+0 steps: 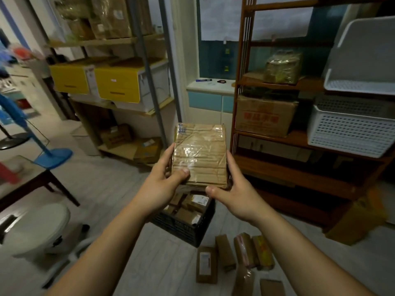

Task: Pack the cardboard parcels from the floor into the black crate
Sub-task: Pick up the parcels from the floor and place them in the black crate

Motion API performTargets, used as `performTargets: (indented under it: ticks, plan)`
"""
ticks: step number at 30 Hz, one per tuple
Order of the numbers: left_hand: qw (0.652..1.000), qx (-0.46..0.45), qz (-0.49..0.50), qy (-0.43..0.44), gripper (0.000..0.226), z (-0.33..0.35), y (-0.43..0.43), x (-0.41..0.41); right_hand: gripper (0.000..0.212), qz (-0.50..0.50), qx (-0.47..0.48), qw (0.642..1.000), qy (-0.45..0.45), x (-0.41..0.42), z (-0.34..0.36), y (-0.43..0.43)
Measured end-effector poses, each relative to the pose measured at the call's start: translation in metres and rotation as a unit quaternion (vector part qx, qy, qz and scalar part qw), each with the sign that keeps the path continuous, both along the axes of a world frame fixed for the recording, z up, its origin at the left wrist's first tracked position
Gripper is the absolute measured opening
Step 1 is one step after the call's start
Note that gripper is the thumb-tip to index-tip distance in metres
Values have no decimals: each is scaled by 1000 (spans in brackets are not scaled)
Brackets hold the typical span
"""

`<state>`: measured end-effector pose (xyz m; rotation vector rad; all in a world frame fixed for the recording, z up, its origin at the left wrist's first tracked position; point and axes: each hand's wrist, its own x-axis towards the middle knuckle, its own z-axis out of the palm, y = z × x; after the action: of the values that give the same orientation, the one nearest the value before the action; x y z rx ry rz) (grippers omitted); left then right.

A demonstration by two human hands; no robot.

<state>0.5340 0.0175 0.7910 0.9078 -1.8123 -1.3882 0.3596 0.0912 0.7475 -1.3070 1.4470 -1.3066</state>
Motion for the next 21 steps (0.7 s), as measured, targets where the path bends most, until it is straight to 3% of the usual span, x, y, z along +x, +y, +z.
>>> performTargets:
  ticks: [15,21]
  plan:
    - [995,48,37,-80,68,-31,-253,12,95,-1,8,1000,27,13,-42,-261]
    - [991,78,-23,-102,68,-59,-337,9,88,-52,21,998,21,19,-64,-321]
